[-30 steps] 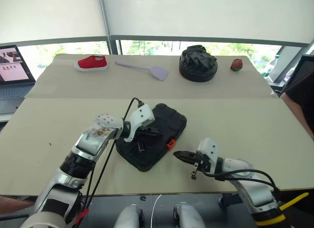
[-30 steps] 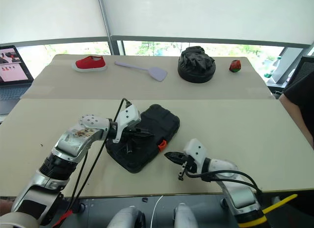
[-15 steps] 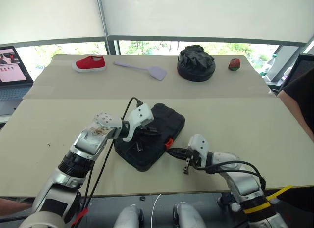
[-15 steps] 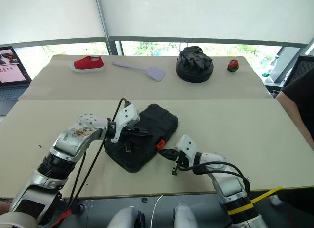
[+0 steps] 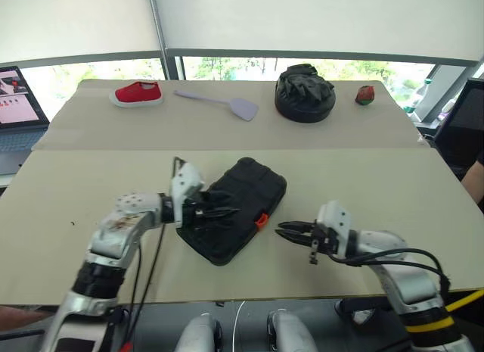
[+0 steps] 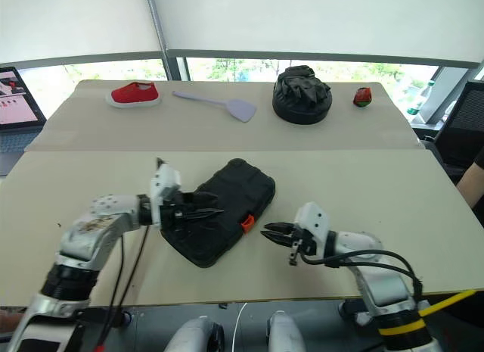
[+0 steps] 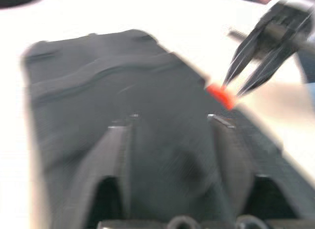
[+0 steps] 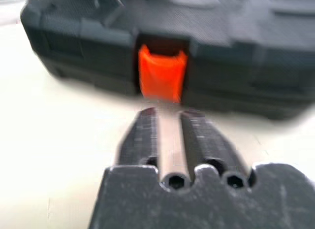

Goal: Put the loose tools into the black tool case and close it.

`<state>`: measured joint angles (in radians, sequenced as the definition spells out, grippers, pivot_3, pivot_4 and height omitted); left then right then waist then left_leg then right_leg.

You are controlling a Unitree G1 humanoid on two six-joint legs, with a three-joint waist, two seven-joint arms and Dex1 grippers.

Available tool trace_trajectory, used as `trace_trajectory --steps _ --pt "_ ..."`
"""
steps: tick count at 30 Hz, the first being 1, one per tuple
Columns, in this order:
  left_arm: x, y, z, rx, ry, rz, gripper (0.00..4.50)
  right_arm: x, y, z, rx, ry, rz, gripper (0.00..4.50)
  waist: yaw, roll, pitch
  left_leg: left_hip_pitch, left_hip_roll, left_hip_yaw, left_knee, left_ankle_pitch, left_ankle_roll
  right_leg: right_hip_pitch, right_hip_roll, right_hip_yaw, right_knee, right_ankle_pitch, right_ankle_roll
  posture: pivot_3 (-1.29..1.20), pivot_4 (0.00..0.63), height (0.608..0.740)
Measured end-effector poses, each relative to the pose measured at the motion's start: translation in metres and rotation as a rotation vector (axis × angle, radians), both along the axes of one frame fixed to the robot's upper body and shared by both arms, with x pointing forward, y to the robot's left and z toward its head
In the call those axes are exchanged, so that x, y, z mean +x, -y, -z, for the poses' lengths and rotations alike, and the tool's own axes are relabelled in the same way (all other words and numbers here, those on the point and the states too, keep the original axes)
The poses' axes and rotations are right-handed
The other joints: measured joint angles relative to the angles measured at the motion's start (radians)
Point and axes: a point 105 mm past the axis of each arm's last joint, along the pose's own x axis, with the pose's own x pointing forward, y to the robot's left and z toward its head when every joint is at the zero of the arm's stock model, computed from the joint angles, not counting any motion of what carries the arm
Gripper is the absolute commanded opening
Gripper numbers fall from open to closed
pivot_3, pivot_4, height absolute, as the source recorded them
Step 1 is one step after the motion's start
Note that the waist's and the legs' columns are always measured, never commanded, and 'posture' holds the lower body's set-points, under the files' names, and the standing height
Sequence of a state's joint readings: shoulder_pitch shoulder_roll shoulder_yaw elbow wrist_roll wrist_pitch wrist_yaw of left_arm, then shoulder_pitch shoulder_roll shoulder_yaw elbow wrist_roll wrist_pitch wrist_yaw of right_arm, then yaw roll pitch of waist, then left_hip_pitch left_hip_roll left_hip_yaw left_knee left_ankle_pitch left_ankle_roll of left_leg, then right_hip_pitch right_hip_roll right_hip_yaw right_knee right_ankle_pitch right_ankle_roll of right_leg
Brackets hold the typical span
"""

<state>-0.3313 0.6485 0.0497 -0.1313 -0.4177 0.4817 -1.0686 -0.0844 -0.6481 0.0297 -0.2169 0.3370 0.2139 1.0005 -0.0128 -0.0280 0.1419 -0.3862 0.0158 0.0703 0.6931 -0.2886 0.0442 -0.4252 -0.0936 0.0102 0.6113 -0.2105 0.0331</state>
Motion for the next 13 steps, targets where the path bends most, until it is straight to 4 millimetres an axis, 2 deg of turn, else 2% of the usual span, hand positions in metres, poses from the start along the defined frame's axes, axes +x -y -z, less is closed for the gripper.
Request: trace_trajectory --steps 1,2,4,7,9,11,13 --pt "-0.005 -0.018 -0.002 0.005 0.022 -0.051 4.06 0.000 0.008 -0.005 -0.015 0.037 0.000 2.49 -0.003 0.000 0.000 0.000 0.000 0.000 0.000 0.000 0.000 0.000 -0.001 0.000 -0.001 0.000 0.000 0.00 0.150 0.740" --pt "-0.007 -0.028 -0.001 0.011 0.022 -0.081 4.40 0.001 0.014 -0.008 -0.026 0.054 0.009 2.84 -0.002 0.000 0.000 0.001 0.000 0.001 0.000 -0.001 0.001 0.000 -0.001 0.000 -0.001 0.000 0.000 0.00 0.150 0.740" --pt "-0.018 -0.056 0.008 0.064 0.037 -0.164 4.50 0.002 0.025 -0.015 -0.041 0.124 -0.012 3.57 0.000 -0.001 0.001 0.000 0.000 0.001 0.000 -0.001 0.001 0.001 -0.001 -0.001 -0.002 0.000 0.000 0.00 0.150 0.740" --pt "-0.037 -0.091 0.026 0.169 0.048 -0.261 4.50 0.003 0.039 -0.014 -0.059 0.176 -0.040 4.46 0.001 0.000 0.002 0.002 0.000 0.002 0.000 -0.001 0.001 0.002 -0.003 -0.001 -0.002 0.000 0.000 0.00 0.150 0.740" --pt "-0.053 -0.110 0.046 0.211 0.005 -0.318 4.50 0.006 0.047 -0.011 -0.057 0.175 -0.022 4.46 0.003 0.001 0.003 0.002 -0.001 0.003 0.000 -0.001 0.000 0.002 -0.004 -0.001 -0.001 -0.001 0.000 0.00 0.150 0.740" --pt "-0.066 -0.121 0.062 0.238 -0.027 -0.346 4.50 0.009 0.054 -0.009 -0.057 0.181 -0.015 4.46 0.006 0.000 0.004 0.002 0.000 0.003 0.000 0.000 0.000 0.002 -0.005 -0.002 -0.001 -0.002 -0.003 0.00 0.150 0.740" --pt "-0.073 -0.124 0.067 0.232 -0.014 -0.370 4.50 0.011 0.055 -0.007 -0.068 0.202 -0.025 4.46 0.013 0.000 0.005 0.002 0.000 0.002 0.000 0.000 -0.001 0.002 -0.007 -0.003 -0.001 -0.002 -0.004 0.00 0.150 0.740"
